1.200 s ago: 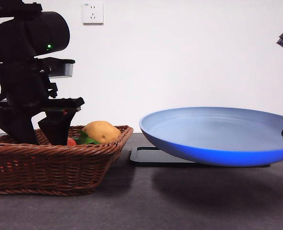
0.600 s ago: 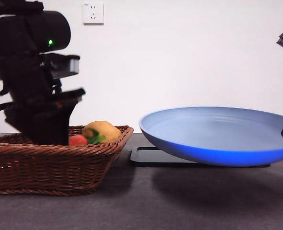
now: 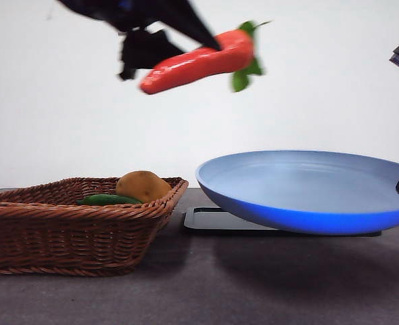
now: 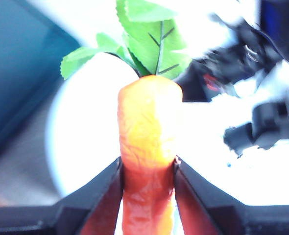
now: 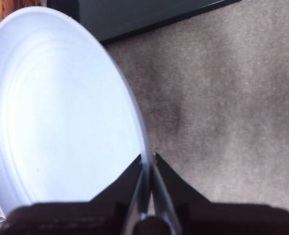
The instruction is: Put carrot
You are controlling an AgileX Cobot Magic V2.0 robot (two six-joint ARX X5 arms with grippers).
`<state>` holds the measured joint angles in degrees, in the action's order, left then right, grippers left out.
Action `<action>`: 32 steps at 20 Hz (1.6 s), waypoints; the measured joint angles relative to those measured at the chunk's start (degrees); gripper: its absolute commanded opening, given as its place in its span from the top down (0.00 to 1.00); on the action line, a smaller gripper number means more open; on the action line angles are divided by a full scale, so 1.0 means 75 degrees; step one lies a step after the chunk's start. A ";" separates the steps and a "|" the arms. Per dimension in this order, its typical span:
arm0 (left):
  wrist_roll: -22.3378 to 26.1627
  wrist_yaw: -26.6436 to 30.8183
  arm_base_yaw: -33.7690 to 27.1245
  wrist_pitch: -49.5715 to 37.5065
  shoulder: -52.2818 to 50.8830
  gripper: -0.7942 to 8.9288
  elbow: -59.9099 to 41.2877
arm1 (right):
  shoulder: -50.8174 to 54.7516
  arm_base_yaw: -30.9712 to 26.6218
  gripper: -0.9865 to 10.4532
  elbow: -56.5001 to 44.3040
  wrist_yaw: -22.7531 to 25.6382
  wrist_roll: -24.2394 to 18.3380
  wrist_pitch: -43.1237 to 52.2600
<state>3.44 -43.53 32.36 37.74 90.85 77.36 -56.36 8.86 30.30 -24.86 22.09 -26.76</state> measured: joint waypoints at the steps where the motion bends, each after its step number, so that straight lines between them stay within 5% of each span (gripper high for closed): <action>1: 0.0000 0.0417 0.0338 -0.0079 0.0000 0.79 0.0000 | 0.0000 0.0000 0.91 0.0000 0.0000 0.0000 0.0003; 7: 0.0009 0.3611 0.2425 -0.1166 0.0326 0.79 0.0000 | 0.0000 0.0000 0.91 0.0000 0.0000 0.0000 0.0006; 16: 0.0003 0.4360 0.2806 -0.1198 0.1641 0.78 -0.0012 | -0.0003 0.0009 0.91 0.0000 -0.0003 -0.0029 -0.0032; 19: 0.0003 0.4537 0.2806 -0.1201 0.1638 0.68 -0.0009 | -0.0003 0.0009 0.91 0.0000 -0.0003 -0.0032 -0.0032; 23: 0.0003 0.4564 0.2806 -0.1151 0.1623 0.67 -0.0009 | 0.0000 0.0000 0.91 0.0000 0.0000 0.0038 -0.0052; 32: 0.0003 0.4590 0.2804 -0.0312 -0.0402 0.68 -0.0015 | -0.2465 -0.0245 0.91 0.2232 0.0399 -0.0338 -0.0915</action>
<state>3.46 -9.10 53.39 35.40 87.83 77.25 -74.85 7.03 47.05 -21.87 19.55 -33.63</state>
